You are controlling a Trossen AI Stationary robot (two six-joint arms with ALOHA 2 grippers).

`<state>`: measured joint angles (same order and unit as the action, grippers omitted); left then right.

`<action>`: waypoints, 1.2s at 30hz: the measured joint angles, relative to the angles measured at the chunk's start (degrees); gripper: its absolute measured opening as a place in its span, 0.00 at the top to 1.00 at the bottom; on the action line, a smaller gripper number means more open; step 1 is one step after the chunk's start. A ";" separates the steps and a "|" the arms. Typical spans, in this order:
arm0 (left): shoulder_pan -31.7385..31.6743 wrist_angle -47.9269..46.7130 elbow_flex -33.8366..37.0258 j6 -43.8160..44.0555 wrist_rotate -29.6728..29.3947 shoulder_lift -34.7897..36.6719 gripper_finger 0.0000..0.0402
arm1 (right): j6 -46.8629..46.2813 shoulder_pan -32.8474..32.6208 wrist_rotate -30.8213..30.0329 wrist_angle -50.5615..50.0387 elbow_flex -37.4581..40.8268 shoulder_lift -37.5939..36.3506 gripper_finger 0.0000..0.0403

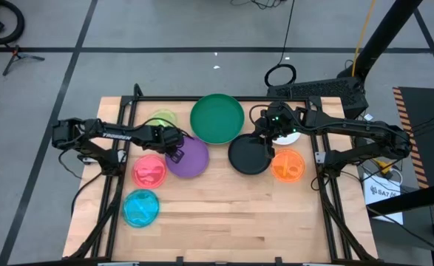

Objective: Stack plastic plates
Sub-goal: Stack the purple plate on top the dark green plate

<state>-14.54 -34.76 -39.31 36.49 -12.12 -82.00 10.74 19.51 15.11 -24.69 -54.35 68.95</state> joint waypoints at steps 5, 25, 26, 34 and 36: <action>0.54 1.33 0.00 -0.32 -0.21 -0.16 0.73 | 0.00 0.01 0.00 -0.01 0.00 0.00 0.77; 0.54 0.85 -0.81 -1.46 -0.85 2.10 0.98 | 0.00 0.00 0.00 -0.83 0.00 0.00 0.77; 0.54 0.49 -1.19 -1.85 -0.85 2.76 0.98 | 0.00 0.00 0.00 -0.90 0.00 0.00 0.77; 0.54 -5.85 -4.91 -4.22 -1.67 9.42 0.98 | 0.00 0.00 0.00 -0.90 0.00 0.00 0.77; 0.54 -6.28 -5.75 -4.96 -1.75 10.90 0.98 | 0.00 0.00 0.00 -0.90 0.00 0.00 0.77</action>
<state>-14.00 -41.05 -45.06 31.53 -13.87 -71.10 10.74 19.51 15.11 -25.58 -54.35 68.95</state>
